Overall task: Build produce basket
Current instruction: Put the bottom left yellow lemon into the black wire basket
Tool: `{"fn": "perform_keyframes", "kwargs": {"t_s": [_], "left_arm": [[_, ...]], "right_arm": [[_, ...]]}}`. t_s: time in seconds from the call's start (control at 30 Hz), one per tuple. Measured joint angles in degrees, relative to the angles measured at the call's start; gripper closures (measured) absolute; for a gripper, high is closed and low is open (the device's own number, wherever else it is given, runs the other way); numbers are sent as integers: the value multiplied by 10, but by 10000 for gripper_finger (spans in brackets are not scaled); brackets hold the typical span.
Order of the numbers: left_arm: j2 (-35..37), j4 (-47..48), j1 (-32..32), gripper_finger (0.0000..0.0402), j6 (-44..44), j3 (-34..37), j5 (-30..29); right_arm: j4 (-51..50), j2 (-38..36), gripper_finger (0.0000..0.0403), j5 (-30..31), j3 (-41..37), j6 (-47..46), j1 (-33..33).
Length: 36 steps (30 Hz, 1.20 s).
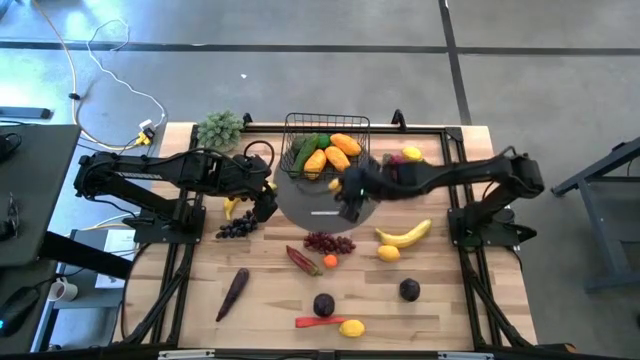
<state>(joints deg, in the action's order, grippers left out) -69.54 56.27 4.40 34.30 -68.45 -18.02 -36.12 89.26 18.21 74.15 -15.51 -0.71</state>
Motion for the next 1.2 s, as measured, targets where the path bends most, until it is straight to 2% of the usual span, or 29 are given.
{"fn": "perform_keyframes", "kwargs": {"t_s": [0.17,0.33,0.6,0.83,1.0,1.07,1.2], "left_arm": [[0,0,0,186,0,0,0],[0,0,0,186,0,0,0],[0,0,0,181,5,0,-1],[0,7,11,144,74,0,-7],[0,58,31,127,90,0,-6],[0,78,36,127,90,0,-5],[0,96,50,126,90,0,5]], "right_arm": [[16,-7,281,-14,0,75,-62],[38,3,281,-77,0,128,-119],[40,44,281,-150,0,145,-185],[20,71,281,-160,0,145,-218],[-8,83,281,-183,0,145,-244],[-13,87,274,-185,0,145,-250],[-19,89,235,-198,0,154,-258]]}}
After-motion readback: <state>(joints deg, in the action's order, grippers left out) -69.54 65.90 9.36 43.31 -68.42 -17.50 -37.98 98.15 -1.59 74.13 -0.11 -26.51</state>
